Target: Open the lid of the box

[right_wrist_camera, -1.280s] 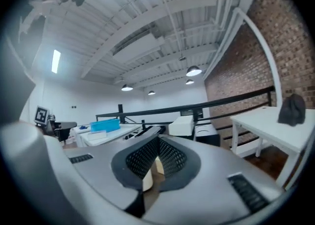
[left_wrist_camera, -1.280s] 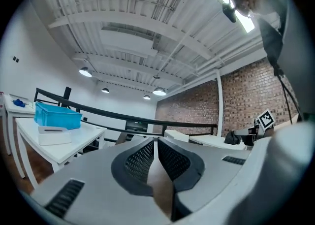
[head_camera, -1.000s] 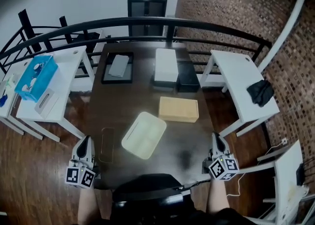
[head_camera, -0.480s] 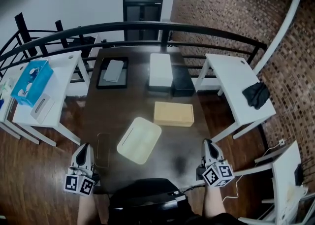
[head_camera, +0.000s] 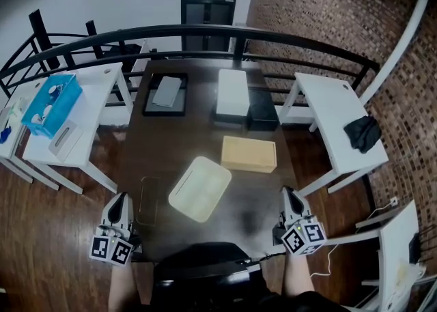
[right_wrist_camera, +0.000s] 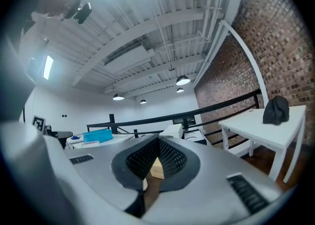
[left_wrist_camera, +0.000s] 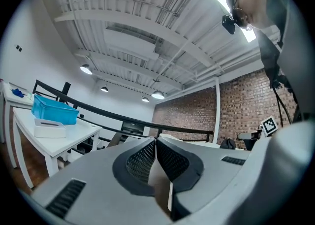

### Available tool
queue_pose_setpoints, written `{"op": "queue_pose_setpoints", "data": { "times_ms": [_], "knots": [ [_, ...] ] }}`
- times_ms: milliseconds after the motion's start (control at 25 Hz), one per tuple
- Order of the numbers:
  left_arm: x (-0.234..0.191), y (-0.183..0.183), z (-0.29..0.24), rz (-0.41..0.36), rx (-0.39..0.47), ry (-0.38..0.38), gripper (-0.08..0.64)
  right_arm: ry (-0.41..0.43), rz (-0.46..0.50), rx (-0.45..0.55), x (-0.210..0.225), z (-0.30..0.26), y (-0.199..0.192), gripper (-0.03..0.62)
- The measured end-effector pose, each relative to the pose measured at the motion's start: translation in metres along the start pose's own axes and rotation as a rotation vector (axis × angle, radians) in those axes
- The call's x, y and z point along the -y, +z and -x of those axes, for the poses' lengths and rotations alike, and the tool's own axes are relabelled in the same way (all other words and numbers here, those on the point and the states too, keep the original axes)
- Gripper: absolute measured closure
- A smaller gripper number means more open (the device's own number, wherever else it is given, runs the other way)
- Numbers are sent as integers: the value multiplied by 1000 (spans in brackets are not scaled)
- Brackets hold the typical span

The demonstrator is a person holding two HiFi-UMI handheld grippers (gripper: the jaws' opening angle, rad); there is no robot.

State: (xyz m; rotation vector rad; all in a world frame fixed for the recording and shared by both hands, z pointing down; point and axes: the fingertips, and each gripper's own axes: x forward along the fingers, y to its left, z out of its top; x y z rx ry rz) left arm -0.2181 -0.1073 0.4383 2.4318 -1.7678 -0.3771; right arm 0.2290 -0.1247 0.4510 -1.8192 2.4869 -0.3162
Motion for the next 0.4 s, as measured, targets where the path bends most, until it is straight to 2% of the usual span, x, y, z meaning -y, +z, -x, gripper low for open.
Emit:
{"op": "queue_pose_setpoints", "data": {
  "times_ms": [160, 400],
  "knots": [
    [-2, 0, 3, -6, 4, 8, 557, 10, -18, -9, -3, -3, -7, 591],
    [-15, 2, 11, -4, 25, 60, 560, 22, -13, -5, -8, -5, -5, 591]
  ]
}}
